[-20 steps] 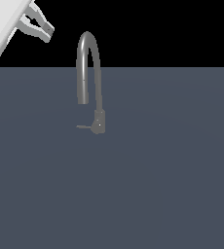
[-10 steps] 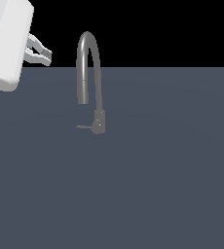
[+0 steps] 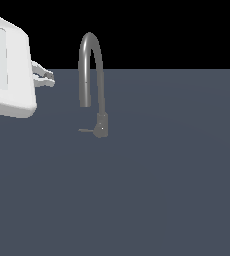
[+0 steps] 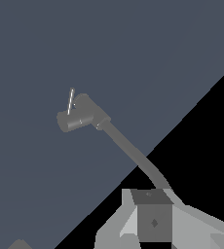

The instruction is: Turn on the faucet by rotating a designated handle.

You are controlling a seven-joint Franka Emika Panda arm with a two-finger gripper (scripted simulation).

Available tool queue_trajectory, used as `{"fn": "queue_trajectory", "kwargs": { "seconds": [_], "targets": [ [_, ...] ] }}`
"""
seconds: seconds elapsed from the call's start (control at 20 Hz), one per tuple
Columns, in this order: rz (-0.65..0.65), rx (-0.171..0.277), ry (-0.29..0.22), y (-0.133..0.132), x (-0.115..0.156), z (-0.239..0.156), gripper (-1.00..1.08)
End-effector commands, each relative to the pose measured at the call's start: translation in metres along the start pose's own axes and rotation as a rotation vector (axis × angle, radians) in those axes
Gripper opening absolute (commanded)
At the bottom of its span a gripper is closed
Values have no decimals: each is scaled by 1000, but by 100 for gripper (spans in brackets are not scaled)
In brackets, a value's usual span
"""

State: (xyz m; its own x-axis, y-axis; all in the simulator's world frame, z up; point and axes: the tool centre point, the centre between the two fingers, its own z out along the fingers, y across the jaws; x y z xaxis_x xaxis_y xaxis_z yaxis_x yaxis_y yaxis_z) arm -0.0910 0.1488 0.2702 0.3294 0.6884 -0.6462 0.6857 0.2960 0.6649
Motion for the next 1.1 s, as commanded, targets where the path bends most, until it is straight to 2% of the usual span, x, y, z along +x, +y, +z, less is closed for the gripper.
{"fn": "queue_trajectory", "kwargs": {
  "seconds": [0.0,1.05],
  "targets": [
    [-41,-41,0,-5,8,4,-100],
    [-380,-367,-13,-52,65,46,-100]
  ]
}}
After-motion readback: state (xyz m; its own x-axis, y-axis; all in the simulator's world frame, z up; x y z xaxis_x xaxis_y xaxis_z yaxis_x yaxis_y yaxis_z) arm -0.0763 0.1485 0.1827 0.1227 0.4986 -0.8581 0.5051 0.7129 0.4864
